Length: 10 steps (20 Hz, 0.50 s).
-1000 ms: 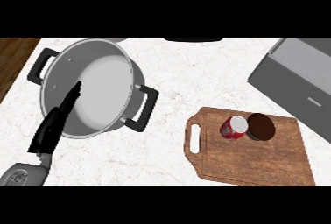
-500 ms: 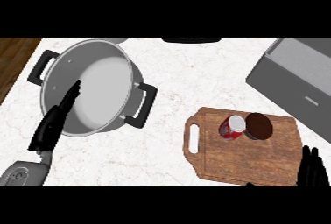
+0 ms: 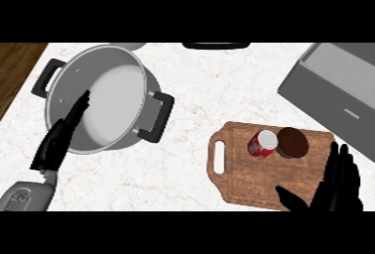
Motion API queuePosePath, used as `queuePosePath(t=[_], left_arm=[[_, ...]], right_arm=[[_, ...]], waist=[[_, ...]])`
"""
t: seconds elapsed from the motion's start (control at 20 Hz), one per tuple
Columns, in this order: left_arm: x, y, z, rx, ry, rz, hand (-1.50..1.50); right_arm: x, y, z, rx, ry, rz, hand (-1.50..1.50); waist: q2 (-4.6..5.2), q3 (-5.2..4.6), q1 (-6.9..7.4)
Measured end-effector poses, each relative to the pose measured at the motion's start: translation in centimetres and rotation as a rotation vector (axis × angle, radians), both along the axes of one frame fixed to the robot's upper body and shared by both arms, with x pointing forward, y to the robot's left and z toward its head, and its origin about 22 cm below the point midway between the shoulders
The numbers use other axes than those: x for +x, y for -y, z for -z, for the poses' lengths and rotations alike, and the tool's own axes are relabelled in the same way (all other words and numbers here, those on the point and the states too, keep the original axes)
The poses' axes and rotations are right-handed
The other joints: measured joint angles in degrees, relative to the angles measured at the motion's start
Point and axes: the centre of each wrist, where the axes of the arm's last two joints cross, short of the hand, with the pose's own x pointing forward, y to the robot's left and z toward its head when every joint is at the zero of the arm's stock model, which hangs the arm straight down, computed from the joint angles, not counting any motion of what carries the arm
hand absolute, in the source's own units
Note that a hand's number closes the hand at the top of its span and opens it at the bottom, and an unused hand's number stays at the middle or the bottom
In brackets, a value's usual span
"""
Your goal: Pick the cupcake from the cutting board and place it in the cardboard box
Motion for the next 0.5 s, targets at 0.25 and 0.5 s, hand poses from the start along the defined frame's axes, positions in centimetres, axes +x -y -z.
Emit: queuePosePath(t=[0.25,0.5], left_arm=[[0.3,0.2,0.0,-0.006,0.005,0.004,0.0],[0.1,0.4,-0.1,-0.004,0.0,-0.002,0.0]], right_arm=[[1.6,-0.1,0.5,0.008,-0.032,-0.006,-1.5],[3.3,0.6,0.6,0.004,-0.049,0.01,-1.5]], waist=[[-0.05,0.06,-0.07],[0.0,-0.02,-0.05]])
